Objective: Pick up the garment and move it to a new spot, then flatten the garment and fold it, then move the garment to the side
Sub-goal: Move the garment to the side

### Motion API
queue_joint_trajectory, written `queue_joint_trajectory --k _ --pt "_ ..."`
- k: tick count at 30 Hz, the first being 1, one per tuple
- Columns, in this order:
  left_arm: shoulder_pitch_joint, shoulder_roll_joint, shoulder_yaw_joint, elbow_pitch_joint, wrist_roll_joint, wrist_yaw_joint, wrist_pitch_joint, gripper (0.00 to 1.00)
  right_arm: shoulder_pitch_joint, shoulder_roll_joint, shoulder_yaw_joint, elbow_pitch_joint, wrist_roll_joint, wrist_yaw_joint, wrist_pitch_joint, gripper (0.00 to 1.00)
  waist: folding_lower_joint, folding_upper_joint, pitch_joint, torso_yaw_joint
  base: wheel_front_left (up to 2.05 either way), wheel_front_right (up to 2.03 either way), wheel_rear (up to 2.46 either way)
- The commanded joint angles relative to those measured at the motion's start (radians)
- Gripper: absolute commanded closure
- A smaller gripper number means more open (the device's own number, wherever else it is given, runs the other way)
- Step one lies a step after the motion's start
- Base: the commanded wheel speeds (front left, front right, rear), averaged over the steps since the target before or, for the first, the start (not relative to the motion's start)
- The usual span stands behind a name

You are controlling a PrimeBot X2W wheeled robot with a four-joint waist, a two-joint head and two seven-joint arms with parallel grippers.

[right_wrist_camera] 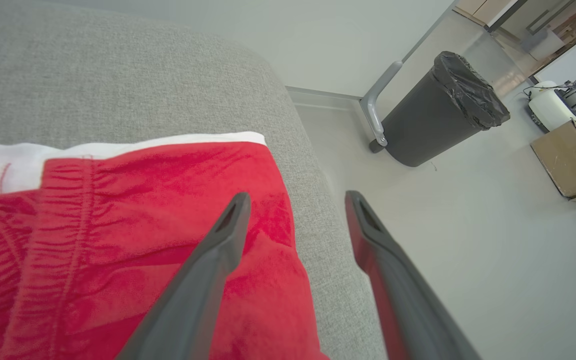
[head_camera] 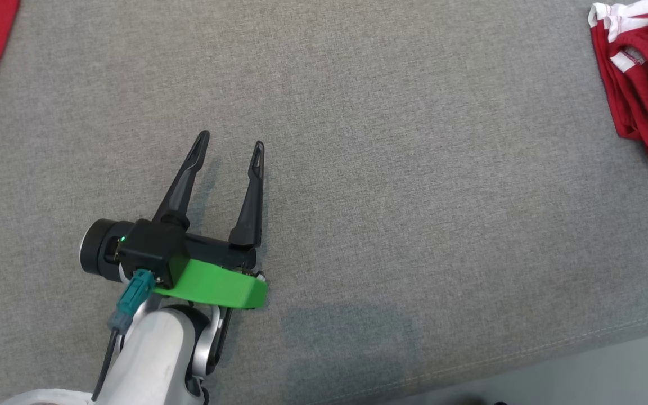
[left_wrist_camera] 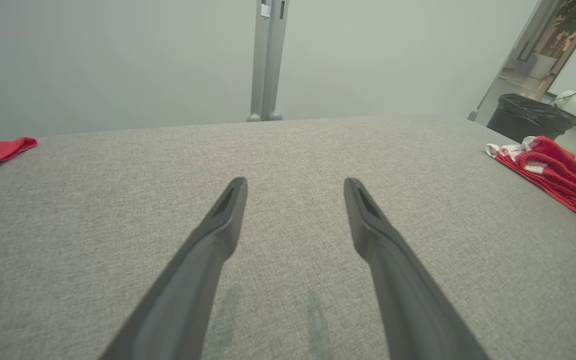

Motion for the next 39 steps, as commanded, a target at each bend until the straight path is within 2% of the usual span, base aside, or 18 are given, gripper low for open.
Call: queue_joint_trajectory --k 1,8,15,22,26,32,39 --pt "-0.012 0.007 0.003 0.007 -0.005 0.006 -0.006 0.0 0.002 0.021 -0.016 0.002 -0.026 -0.001 -0.018 0.0 -0.0001 0.0 -0.011 -0.004 0.0 0.0 0.0" --pt "-0.003 -0.004 -0.002 0.049 -0.022 0.001 -0.021 0.0 -0.009 0.081 -0.045 -0.017 -0.072 -0.001 -0.056 0.0 -0.0001 0.0 -0.07 -0.01 0.0 0.0 0.0" --pt "0.019 -0.019 0.008 0.14 -0.059 -0.002 -0.045 0.0 0.072 0.152 -0.035 -0.126 -0.06 -0.001 -0.067 0.0 -0.0001 0.0 -0.196 -0.006 0.0 0.0 0.0" --pt "0.068 -0.037 0.045 0.261 -0.119 0.004 -0.083 0.0 0.25 0.224 0.001 -0.316 -0.006 -0.001 -0.067 0.0 -0.0001 0.0 -0.362 0.011 0.0 0.0 0.0" --pt "0.109 -0.041 0.072 0.305 -0.149 0.011 -0.095 0.0 0.348 0.256 -0.018 -0.384 0.008 -0.001 -0.067 0.0 -0.0001 0.0 -0.43 0.025 0.0 0.0 0.0" --pt "0.183 -0.028 0.134 0.331 -0.173 0.03 -0.109 0.0 0.514 0.331 -0.07 -0.514 -0.019 -0.001 -0.067 0.0 -0.0001 0.0 -0.495 0.044 0.0 0.0 0.0" --pt "0.262 -0.015 0.204 0.316 -0.175 0.045 -0.113 0.0 0.717 0.452 -0.148 -0.709 -0.071 -0.001 -0.067 0.0 -0.0001 0.0 -0.521 0.067 0.0 0.0 0.0"
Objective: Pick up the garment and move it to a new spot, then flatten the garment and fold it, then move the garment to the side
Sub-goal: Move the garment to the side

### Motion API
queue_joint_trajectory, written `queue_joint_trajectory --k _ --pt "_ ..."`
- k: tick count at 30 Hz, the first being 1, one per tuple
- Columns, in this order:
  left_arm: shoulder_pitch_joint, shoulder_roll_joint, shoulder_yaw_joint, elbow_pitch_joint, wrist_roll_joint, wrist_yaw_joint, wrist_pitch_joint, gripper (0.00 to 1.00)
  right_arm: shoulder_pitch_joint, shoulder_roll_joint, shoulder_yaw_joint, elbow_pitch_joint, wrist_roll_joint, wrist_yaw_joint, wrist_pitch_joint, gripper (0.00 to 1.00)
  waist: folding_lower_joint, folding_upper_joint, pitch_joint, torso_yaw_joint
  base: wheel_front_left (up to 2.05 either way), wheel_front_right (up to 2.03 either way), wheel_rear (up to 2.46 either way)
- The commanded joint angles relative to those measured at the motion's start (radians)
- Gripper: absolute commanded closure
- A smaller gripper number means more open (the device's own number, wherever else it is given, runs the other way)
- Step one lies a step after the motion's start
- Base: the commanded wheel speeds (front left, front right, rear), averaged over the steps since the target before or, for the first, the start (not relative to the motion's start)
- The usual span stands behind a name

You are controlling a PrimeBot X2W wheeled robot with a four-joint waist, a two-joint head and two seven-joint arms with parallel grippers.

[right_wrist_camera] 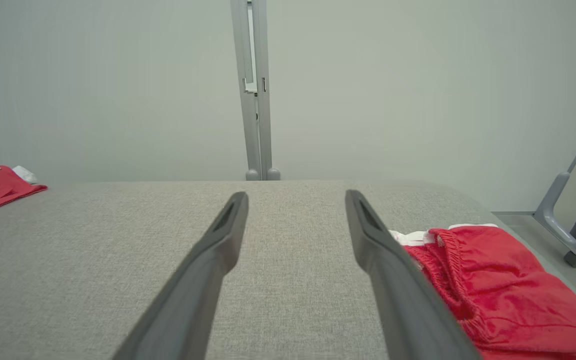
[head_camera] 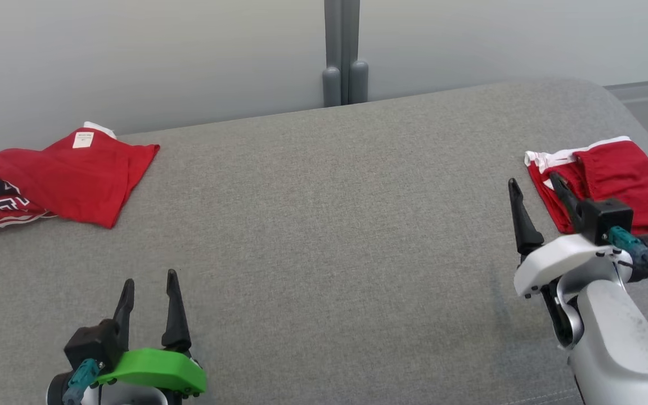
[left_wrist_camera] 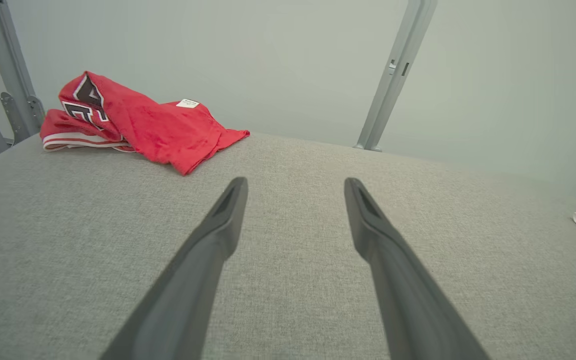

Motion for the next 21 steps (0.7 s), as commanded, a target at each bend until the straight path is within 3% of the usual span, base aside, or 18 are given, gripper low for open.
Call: queue_joint_trajectory --k 1,9,21 --pt "0.022 0.007 0.01 -0.007 0.005 0.003 -0.004 0.0 0.036 0.017 -0.015 -0.036 -0.016 -0.001 -0.002 0.0 0.0 0.0 -0.018 0.023 0.0 0.0 0.0" --pt "0.076 -0.002 0.033 -0.034 0.044 -0.007 -0.004 0.0 0.225 0.092 -0.062 -0.261 -0.04 0.0 0.025 0.0 0.0 0.0 -0.027 0.066 0.0 0.0 0.0" --pt "0.057 -0.025 0.014 -0.023 0.072 -0.023 -0.003 0.0 0.37 0.102 -0.015 -0.443 -0.002 0.0 0.075 0.0 0.0 0.0 -0.027 0.105 0.0 0.0 0.0"
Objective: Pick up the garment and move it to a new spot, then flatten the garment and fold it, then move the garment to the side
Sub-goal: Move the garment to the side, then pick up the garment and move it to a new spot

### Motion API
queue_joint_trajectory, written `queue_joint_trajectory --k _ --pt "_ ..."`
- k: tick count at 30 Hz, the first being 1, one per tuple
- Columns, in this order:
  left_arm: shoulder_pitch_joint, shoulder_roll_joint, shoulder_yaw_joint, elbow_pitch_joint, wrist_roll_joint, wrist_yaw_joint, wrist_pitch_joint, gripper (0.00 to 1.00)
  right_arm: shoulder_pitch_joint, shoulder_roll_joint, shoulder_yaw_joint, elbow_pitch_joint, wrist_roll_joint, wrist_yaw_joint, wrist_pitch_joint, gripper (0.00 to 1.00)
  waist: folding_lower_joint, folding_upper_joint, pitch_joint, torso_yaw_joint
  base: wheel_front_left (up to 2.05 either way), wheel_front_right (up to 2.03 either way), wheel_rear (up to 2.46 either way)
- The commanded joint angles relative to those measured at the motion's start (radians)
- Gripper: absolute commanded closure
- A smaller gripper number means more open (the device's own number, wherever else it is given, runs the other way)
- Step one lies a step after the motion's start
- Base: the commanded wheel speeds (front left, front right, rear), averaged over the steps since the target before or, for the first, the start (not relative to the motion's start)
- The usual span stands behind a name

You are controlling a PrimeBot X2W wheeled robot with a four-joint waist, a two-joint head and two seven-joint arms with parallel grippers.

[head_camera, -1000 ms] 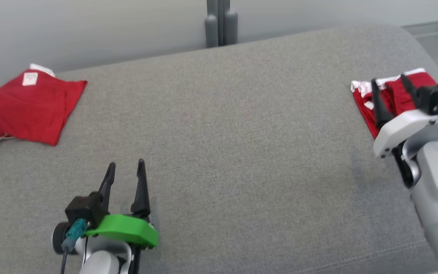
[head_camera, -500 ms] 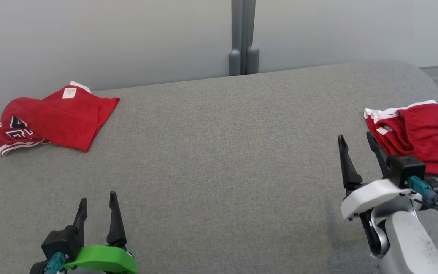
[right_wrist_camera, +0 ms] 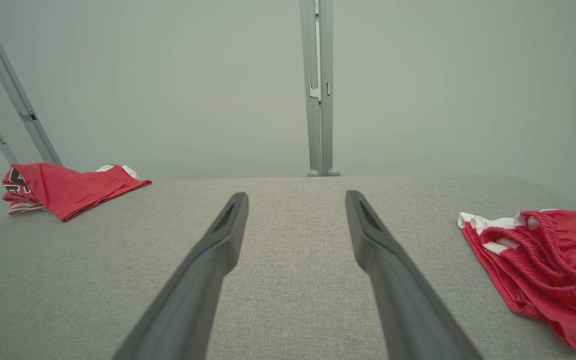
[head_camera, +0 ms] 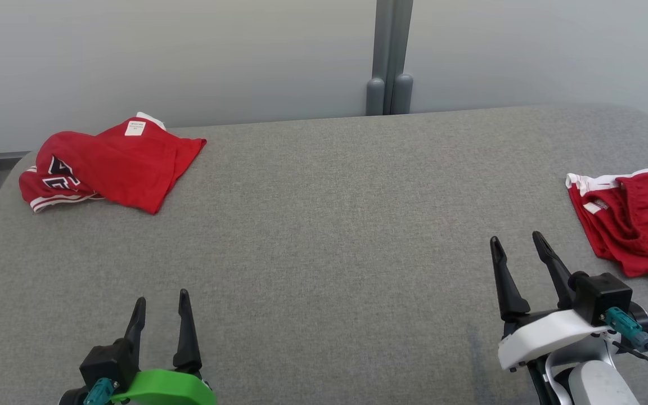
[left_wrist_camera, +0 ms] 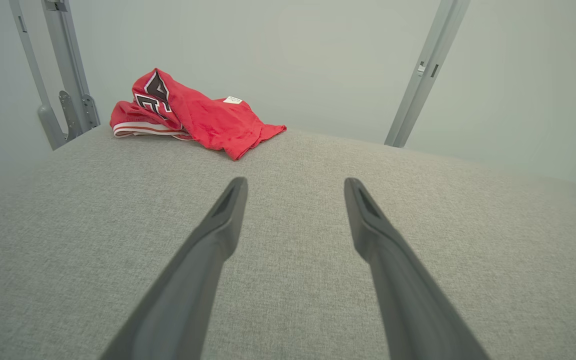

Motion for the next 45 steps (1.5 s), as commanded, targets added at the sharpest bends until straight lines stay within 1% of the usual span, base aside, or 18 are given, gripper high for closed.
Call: queue_joint_trajectory --k 1,6,22,30,34,35,37,39,45 --pt "-0.014 -0.003 -0.003 0.005 0.007 -0.007 0.0 0.0 0.017 -0.003 0.006 -0.011 0.016 0.0 0.001 0.0 0.0 0.0 0.001 0.002 0.0 0.0 0.0" --pt "-0.023 -0.005 -0.007 0.013 0.008 -0.016 0.0 0.0 0.031 -0.002 0.017 -0.016 0.039 0.0 0.002 0.0 0.0 0.0 -0.002 0.003 0.0 0.0 0.0" --pt "-0.023 -0.008 -0.015 0.027 0.011 -0.026 0.0 0.0 0.048 -0.002 0.033 -0.007 0.048 0.0 0.014 0.0 0.0 0.0 -0.015 0.007 0.0 0.0 0.0" --pt "-0.025 -0.006 -0.026 0.035 0.012 -0.03 0.0 0.0 0.06 -0.002 0.027 -0.01 0.048 0.0 0.006 0.0 0.0 0.0 -0.021 0.033 0.0 0.0 0.0" --pt "-0.031 -0.005 -0.032 0.035 0.013 -0.029 0.0 0.0 0.062 -0.002 0.028 -0.017 0.048 0.0 -0.004 0.0 0.0 0.0 -0.022 0.074 0.0 0.0 0.0" --pt "-0.031 -0.005 -0.032 0.035 0.013 -0.029 0.0 0.0 0.062 -0.002 0.028 -0.017 0.048 0.0 -0.004 0.0 0.0 0.0 -0.022 0.074 0.0 0.0 0.0" --pt "-0.037 -0.003 -0.034 0.034 0.015 -0.029 0.001 0.0 0.062 -0.002 0.025 -0.019 0.048 0.0 -0.009 0.0 0.0 0.0 -0.021 0.108 0.0 0.0 0.0" --pt "-0.041 0.001 -0.035 0.03 0.017 -0.027 0.002 0.0 0.062 -0.002 0.024 -0.022 0.048 0.0 -0.014 0.0 0.0 0.0 -0.019 0.15 0.0 0.0 0.0" --pt "-0.049 0.01 -0.031 0.017 0.016 -0.019 0.003 0.0 0.052 -0.002 0.026 -0.023 0.058 0.0 -0.025 0.0 0.0 0.0 -0.008 0.303 0.0 0.0 0.0"
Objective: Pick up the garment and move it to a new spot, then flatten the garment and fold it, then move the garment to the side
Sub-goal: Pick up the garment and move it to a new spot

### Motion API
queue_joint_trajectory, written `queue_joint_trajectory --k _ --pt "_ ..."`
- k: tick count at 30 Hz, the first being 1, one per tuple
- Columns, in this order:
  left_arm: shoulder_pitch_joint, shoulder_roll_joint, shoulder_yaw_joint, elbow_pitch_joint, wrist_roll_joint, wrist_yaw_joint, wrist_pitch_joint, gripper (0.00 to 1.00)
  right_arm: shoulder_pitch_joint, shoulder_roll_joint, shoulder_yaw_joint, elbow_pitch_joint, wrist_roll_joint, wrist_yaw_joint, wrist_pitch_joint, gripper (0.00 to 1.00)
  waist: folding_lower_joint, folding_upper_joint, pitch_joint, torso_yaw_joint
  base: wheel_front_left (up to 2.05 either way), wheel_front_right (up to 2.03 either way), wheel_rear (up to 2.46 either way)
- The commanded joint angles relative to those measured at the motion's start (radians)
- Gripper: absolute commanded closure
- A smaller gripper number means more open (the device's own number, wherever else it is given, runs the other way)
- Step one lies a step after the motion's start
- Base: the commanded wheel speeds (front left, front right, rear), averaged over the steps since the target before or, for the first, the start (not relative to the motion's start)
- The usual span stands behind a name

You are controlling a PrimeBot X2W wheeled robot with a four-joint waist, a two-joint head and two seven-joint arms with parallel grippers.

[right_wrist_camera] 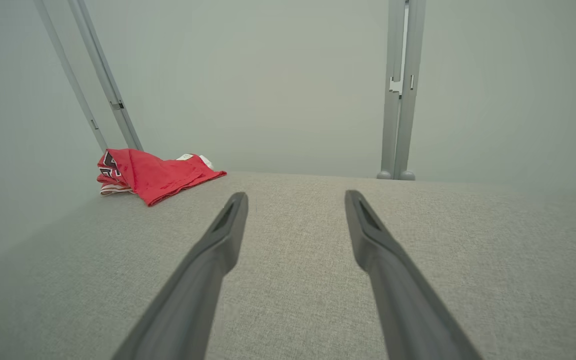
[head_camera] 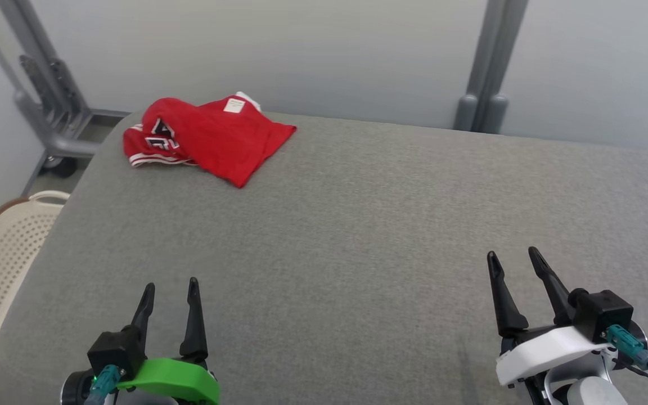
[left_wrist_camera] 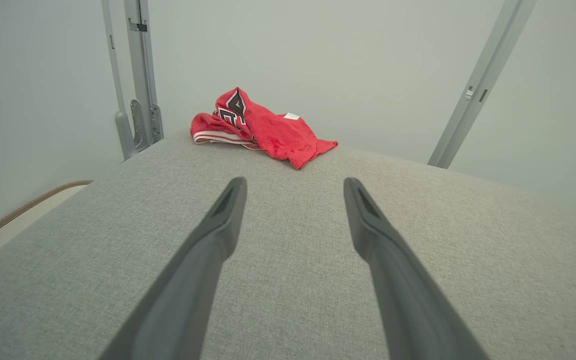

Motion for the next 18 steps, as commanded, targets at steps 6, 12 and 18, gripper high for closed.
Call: queue_joint_trajectory --k 6,12,18 --pt "0.002 0.012 0.023 -0.022 -0.01 0.018 0.001 0.0 -0.033 -0.002 0.024 -0.009 0.003 0.0 -0.011 0.0 0.0 0.0 0.033 0.253 0.0 0.0 0.0" --pt "0.036 -0.005 0.063 -0.068 -0.023 0.04 -0.002 0.0 -0.095 -0.004 0.069 0.014 -0.012 0.0 0.0 0.0 0.0 0.0 0.067 0.275 0.0 0.0 0.0" --pt "0.065 -0.017 0.087 -0.104 -0.011 0.039 -0.001 0.0 -0.12 -0.004 0.081 0.039 -0.021 0.0 -0.001 0.0 0.0 0.0 0.079 0.282 0.0 0.0 0.0"
